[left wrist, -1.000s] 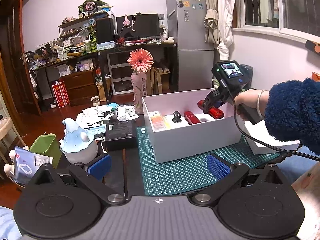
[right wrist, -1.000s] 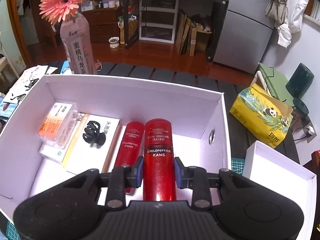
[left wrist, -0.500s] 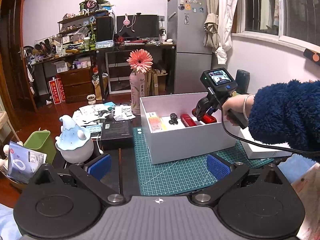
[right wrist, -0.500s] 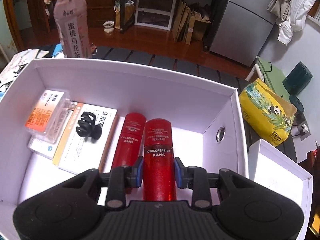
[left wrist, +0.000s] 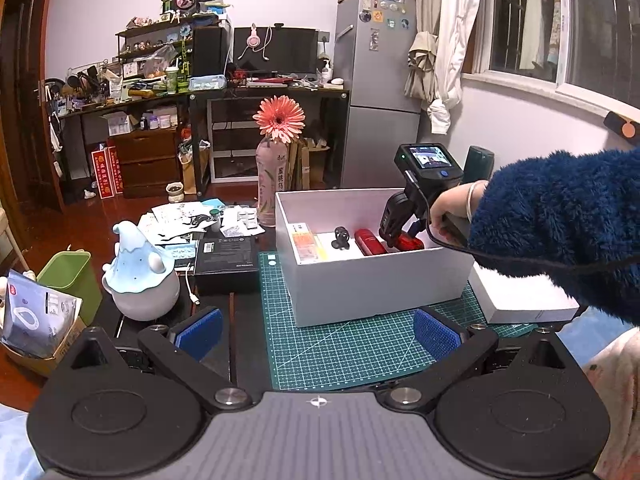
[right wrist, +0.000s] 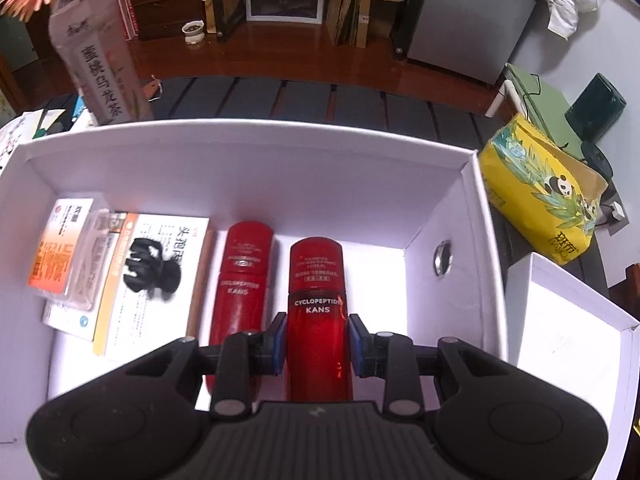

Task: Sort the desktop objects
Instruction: 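Set the red bottle upright and hold it with the right gripper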

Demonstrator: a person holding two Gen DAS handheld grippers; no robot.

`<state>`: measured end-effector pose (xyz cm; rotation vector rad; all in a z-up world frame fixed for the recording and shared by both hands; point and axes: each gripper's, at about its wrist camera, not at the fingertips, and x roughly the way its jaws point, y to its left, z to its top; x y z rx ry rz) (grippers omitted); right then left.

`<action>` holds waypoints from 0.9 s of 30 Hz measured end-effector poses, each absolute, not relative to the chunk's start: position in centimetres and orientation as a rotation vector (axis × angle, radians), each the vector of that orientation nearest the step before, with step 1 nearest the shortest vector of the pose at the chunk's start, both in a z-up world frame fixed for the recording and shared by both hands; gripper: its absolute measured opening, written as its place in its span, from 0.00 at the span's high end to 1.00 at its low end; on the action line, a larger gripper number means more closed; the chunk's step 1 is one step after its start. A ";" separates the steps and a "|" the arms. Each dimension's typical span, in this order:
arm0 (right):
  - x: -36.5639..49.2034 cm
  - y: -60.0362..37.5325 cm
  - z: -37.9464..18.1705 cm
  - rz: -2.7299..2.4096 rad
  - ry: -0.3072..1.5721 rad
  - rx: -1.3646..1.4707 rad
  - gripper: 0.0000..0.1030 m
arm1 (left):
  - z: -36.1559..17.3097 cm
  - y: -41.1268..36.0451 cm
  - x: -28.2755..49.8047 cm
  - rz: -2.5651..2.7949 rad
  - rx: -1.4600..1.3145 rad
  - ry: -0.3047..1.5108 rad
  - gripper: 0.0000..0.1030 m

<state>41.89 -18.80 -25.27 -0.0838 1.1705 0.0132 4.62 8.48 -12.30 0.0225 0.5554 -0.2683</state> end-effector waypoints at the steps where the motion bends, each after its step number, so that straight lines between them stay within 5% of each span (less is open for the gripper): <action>1: 42.0 -18.9 -25.3 0.013 1.176 -0.083 0.72 | -12.3 8.5 4.6 -0.270 0.021 0.555 0.00; 27: 44.5 -19.5 -27.2 0.015 1.249 -0.065 0.72 | -12.5 8.8 5.1 -0.283 -0.009 0.578 0.00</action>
